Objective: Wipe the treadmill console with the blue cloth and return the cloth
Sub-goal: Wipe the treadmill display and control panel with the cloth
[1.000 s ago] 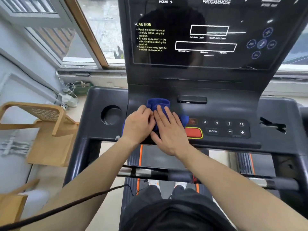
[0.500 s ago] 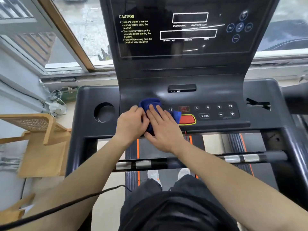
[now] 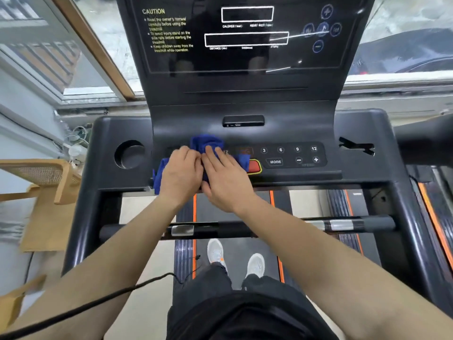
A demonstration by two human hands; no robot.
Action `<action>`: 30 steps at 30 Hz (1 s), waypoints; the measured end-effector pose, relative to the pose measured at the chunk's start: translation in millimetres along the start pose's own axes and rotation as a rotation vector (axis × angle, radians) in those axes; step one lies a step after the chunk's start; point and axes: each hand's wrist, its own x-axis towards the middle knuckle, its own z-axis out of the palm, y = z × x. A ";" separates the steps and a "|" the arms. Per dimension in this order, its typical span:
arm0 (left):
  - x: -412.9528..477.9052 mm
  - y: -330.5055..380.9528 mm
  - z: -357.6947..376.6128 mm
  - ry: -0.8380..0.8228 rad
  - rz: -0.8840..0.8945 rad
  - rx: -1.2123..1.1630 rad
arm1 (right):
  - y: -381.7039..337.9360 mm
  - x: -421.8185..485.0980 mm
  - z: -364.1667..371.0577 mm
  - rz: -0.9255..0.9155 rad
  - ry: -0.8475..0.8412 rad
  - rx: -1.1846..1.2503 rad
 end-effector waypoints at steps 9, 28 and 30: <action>3.8 73.6 2.1 0.160 -0.226 -0.369 | 36.2 -43.8 -23.0 0.052 0.352 0.318; 118.3 182.5 78.8 -0.384 0.178 0.002 | 221.3 -52.5 -44.3 0.237 -0.050 -0.101; 107.8 182.0 79.7 -0.410 0.215 0.009 | 219.2 -66.3 -41.8 0.285 -0.032 -0.088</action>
